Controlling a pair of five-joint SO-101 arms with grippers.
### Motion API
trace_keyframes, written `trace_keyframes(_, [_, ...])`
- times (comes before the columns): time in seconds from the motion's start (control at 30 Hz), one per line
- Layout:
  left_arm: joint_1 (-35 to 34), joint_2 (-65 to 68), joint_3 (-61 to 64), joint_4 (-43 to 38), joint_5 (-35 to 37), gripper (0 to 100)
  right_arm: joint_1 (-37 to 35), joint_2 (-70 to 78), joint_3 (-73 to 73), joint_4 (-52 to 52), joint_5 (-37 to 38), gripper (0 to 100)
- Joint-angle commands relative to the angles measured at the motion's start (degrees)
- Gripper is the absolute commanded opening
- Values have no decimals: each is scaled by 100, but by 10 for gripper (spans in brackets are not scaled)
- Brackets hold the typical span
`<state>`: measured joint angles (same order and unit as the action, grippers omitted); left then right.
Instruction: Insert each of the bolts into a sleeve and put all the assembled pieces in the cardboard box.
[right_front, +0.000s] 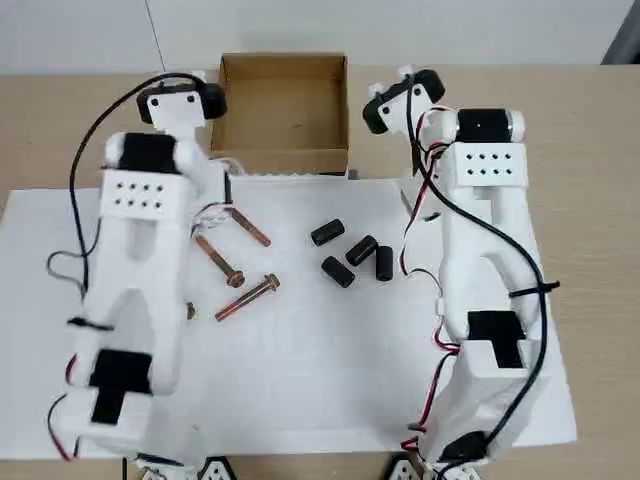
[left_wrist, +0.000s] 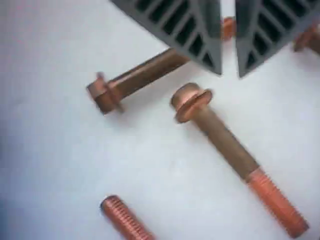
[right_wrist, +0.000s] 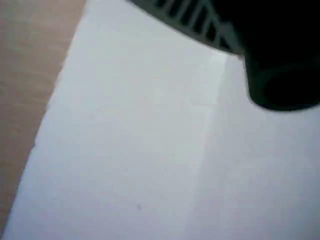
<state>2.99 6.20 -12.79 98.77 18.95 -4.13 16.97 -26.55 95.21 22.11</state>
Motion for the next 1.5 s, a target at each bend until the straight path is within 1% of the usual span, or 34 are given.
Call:
trace_keyframes(0.0, [141,281,-295,158,941,6,57,-409,-44,40,-79,4])
trace_keyframes(0.1, [149,659,-303,114,1635,7,57,-409,-44,40,-255,4])
trace_keyframes(0.17, [149,862,-303,-44,1873,6,57,-409,26,31,-264,4])
trace_keyframes(0.3, [141,1020,-312,-580,2092,6,22,-418,316,31,-273,5])
trace_keyframes(0.47, [141,1020,-312,-1468,2356,6,57,-418,510,31,-273,5])
trace_keyframes(0.6, [141,1064,-268,-1881,2426,6,48,-418,510,4,-273,6])
trace_keyframes(0.67, [149,1073,-268,-1943,2444,6,40,-418,510,-4,-281,6])
trace_keyframes(0.73, [141,1073,-268,-1960,2620,7,40,-418,510,-4,-281,6])
trace_keyframes(0.9, [149,1204,-268,-2119,2637,11,40,-418,510,-13,-281,6])
trace_keyframes(1.03, [141,1662,-277,-2101,2637,67,13,-418,510,-22,-281,6])
trace_keyframes(1.1, [141,1820,-295,-2066,2664,79,13,-418,510,-22,-281,6])
trace_keyframes(1.47, [132,1996,-295,-2251,2664,81,13,-418,510,-22,-281,7])
